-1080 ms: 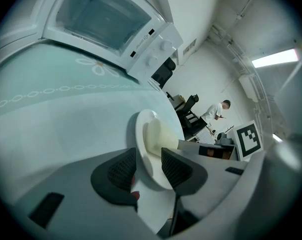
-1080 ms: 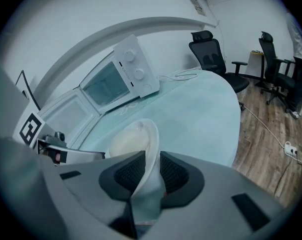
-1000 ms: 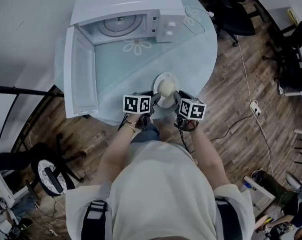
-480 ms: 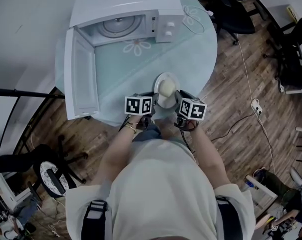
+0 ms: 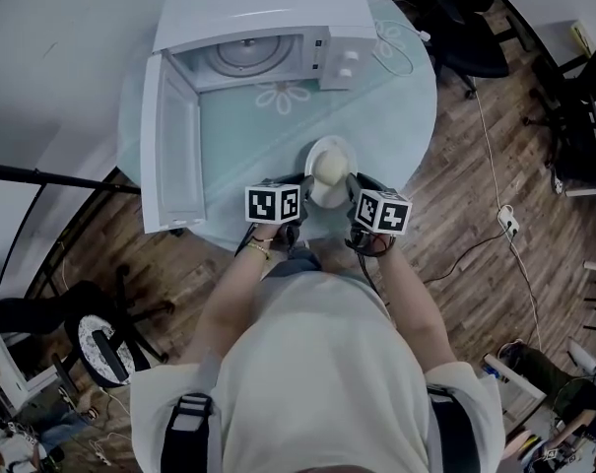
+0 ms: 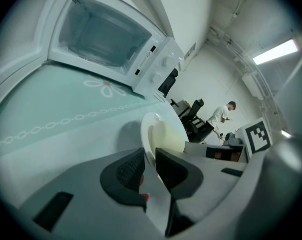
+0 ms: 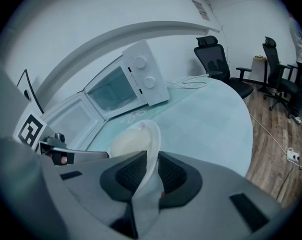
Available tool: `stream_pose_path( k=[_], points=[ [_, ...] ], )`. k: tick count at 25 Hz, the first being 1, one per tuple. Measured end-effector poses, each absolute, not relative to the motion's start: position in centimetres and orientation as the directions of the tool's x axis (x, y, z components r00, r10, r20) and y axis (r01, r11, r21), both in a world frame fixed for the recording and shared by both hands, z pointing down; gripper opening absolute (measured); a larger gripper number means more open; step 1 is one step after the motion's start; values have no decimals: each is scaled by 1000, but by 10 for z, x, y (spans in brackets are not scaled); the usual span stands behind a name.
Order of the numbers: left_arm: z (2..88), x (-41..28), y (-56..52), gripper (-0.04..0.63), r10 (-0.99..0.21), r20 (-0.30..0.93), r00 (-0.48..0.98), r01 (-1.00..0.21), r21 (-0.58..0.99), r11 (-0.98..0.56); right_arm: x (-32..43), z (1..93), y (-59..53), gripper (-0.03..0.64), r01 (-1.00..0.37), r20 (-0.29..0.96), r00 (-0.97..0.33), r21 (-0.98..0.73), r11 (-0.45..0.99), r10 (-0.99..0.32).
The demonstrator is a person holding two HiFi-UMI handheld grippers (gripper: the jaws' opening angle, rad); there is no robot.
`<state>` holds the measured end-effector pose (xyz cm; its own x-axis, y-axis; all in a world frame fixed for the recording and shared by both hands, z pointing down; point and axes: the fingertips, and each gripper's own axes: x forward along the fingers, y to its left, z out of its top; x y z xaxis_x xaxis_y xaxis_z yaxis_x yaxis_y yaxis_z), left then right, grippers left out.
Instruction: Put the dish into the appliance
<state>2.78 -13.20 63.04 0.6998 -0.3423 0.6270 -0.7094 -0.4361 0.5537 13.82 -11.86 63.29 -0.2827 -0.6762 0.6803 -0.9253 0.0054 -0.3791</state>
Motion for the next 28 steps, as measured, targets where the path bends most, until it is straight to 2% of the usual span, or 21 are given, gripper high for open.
stream_pose_path(
  k=[28],
  points=[
    [571,-72,-291,74,-633,550,545,-819,510,-262,37,562,-301,77,-893,583,-437,-371,254,-685]
  ],
)
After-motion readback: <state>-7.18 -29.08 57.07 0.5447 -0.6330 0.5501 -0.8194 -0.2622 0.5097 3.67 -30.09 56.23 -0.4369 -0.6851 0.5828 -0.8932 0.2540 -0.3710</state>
